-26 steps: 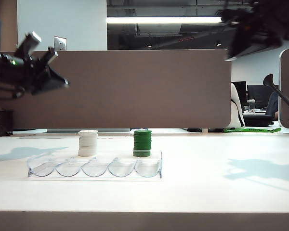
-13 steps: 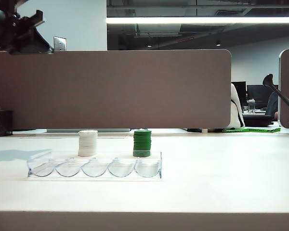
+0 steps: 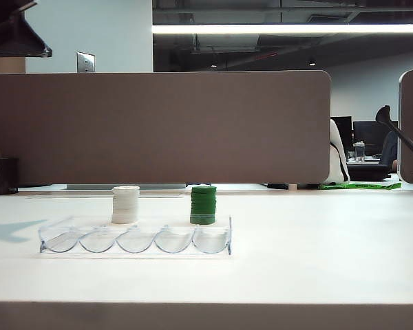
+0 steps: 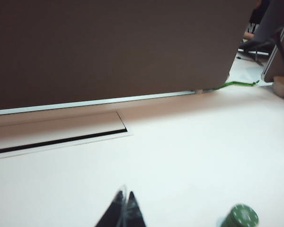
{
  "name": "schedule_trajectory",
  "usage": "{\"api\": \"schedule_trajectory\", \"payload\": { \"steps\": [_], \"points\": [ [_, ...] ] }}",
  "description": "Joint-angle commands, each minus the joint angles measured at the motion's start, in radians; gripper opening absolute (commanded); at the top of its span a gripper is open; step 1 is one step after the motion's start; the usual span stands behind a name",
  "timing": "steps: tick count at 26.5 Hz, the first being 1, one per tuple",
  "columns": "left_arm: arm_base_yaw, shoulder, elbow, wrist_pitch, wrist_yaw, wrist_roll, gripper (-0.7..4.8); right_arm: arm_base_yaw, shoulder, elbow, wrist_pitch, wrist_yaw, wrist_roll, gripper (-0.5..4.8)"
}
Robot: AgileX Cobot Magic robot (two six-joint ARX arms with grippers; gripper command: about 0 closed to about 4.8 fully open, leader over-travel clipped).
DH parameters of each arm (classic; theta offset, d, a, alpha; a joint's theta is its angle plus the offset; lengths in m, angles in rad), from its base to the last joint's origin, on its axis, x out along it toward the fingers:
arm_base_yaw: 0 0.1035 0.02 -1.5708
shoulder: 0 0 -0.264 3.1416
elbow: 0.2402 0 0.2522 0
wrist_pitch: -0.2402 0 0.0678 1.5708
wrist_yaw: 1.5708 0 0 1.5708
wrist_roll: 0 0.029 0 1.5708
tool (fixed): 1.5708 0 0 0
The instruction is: Pick up the chip in the box and place it on the pile of chips with the same color.
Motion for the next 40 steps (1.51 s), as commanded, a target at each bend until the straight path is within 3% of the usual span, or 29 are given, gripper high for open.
{"api": "schedule_trajectory", "payload": {
  "steps": [1,12,25,28,34,40],
  "points": [
    [-0.001,-0.067,-0.045,0.006,-0.020,0.028,-0.06,-0.002,-0.085,-0.043,0.018,0.059,0.012,-0.05],
    [-0.001,-0.325,-0.145,-0.026,-0.061,0.063,-0.06,-0.007,-0.206,-0.092,-0.032,0.058,0.053,-0.05],
    [-0.001,-0.690,-0.233,-0.277,-0.105,0.190,-0.06,-0.014,-0.207,-0.192,0.052,0.058,0.046,-0.05],
    [-0.001,-0.728,-0.233,-0.310,-0.105,0.229,-0.06,-0.037,-0.206,-0.192,0.063,0.058,0.046,-0.05],
    [-0.001,-0.781,-0.233,-0.415,-0.106,0.229,-0.06,-0.117,-0.207,-0.192,0.085,0.038,0.055,-0.05],
    [-0.001,-0.865,-0.234,-0.522,-0.166,0.227,-0.06,-0.162,-0.207,-0.192,0.084,-0.092,0.082,-0.05]
  ]
}}
